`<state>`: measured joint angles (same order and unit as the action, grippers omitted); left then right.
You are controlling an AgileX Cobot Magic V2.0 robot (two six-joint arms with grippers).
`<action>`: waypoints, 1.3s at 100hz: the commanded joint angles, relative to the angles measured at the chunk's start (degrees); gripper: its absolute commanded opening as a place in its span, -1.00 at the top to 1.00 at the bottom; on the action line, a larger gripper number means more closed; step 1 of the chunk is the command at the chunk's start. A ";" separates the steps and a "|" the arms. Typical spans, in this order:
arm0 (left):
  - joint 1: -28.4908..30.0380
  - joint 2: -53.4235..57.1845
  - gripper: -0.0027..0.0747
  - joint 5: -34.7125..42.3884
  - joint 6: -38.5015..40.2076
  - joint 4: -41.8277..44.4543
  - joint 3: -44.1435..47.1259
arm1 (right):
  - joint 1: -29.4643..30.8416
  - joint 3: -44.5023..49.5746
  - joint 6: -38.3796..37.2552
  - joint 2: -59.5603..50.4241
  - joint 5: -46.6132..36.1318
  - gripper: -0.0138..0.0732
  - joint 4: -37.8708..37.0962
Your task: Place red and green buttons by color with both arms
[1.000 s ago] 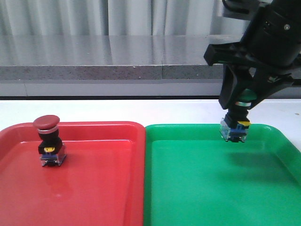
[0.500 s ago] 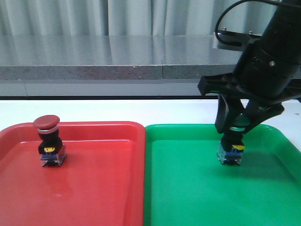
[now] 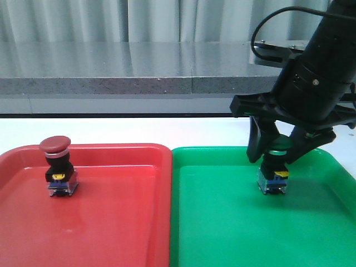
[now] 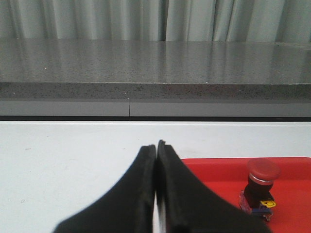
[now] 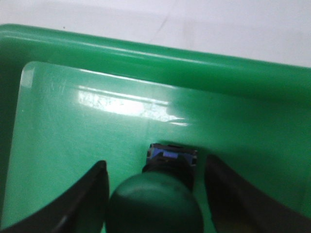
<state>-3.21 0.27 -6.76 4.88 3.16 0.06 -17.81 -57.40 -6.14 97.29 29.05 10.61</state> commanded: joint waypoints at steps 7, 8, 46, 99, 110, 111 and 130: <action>0.14 1.77 0.98 4.74 0.44 -0.02 2.48 | 0.02 -1.21 -0.08 -2.36 -1.29 -0.58 0.60; 0.14 1.77 0.98 4.74 0.44 -0.02 2.48 | 0.02 -1.21 -0.08 -2.45 -1.29 -0.58 0.60; 0.14 1.77 0.98 4.74 0.44 -0.02 2.48 | 0.02 -1.21 -0.08 -12.24 -3.20 -0.58 -2.40; 0.14 1.77 0.98 4.74 0.44 -0.02 2.48 | 0.21 6.46 -0.08 -36.39 -3.75 -0.58 -11.96; 0.14 1.77 0.98 4.74 0.44 -0.02 2.48 | 0.21 10.24 -0.08 -43.22 -3.88 -0.58 -13.01; 0.14 1.77 0.98 4.74 0.44 -0.02 2.48 | 0.21 10.76 -0.08 -44.18 -3.88 -0.58 -13.10; 0.14 1.77 0.98 4.74 0.44 -0.02 2.48 | 0.21 17.29 -0.08 -56.54 -3.04 -0.47 -14.63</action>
<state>-3.21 0.27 -6.76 4.88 3.16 0.06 -17.81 -40.73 -6.14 45.50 28.80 -2.73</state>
